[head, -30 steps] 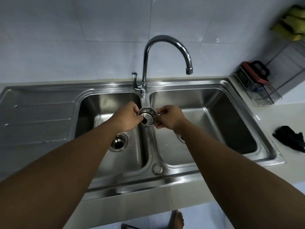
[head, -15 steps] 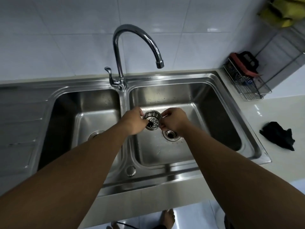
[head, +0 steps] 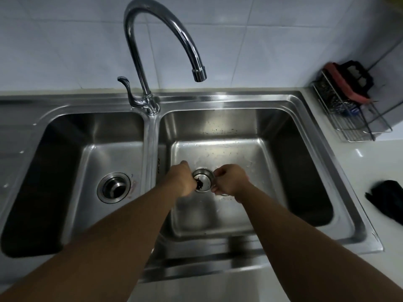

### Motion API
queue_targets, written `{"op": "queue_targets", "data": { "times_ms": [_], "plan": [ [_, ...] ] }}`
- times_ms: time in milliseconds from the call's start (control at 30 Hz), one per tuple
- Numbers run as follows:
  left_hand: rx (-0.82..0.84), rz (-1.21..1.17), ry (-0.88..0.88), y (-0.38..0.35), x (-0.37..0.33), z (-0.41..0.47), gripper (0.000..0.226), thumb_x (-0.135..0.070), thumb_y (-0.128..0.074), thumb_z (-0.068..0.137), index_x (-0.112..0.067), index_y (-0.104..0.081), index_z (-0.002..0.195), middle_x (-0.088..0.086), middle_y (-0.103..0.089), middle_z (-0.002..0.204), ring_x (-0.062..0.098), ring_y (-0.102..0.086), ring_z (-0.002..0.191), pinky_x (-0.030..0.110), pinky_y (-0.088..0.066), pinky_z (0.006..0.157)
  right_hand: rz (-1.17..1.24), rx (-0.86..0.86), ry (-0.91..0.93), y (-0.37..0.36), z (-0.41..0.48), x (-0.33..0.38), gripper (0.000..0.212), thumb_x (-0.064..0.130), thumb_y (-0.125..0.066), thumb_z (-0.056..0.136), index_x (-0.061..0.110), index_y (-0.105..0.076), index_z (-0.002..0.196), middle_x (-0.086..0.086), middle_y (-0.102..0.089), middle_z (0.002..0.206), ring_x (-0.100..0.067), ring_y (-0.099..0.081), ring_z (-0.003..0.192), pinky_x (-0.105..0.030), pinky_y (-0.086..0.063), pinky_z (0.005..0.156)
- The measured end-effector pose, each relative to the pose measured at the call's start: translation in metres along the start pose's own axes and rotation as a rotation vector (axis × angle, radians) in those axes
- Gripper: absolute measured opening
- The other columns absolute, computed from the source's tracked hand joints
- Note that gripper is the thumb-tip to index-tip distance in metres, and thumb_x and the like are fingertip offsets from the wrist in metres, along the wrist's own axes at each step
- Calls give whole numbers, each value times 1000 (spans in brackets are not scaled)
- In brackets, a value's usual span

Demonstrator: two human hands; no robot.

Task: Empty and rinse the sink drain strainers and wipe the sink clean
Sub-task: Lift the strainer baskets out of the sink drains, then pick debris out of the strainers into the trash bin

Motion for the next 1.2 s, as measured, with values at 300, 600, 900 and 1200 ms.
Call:
{"op": "queue_targets", "data": {
  "times_ms": [300, 600, 900, 1200],
  "plan": [
    [56, 156, 108, -42, 10, 33, 62, -14, -79, 79, -5, -46, 131, 19, -57, 133, 34, -59, 120, 33, -50, 89, -640, 213, 124, -23, 39, -15, 33, 24, -64, 92, 10, -71, 122, -9, -67, 125, -26, -60, 120, -32, -49, 97],
    [108, 220, 181, -66, 18, 43, 72, -9, -84, 72, -6, -45, 132, 17, -56, 133, 32, -59, 121, 30, -48, 82, -1035, 469, 221, -39, 49, -27, 33, 13, -60, 95, 0, -66, 125, -18, -67, 127, -18, -62, 84, -31, -53, 86],
    [148, 287, 222, -80, 26, 43, 80, -12, -89, 67, -4, -44, 133, 17, -54, 135, 31, -57, 123, 32, -49, 87, -850, 420, -26, -45, 38, -38, 27, 27, -61, 94, 10, -76, 109, -10, -73, 108, -25, -68, 96, -28, -51, 83],
    [171, 304, 243, -84, 32, 46, 79, -5, -87, 67, -4, -45, 134, 18, -54, 135, 32, -60, 120, 31, -50, 79, -670, 390, 24, -54, 52, -44, 25, 22, -66, 91, 8, -75, 109, -9, -75, 100, -17, -72, 85, -21, -51, 74]
  ]
}}
Point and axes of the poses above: each hand's wrist, its own z-axis towards the middle knuckle, its own y-axis out of the back of the hand, x = y × z, the point moved 2 cm from there along z, towards the middle knuckle
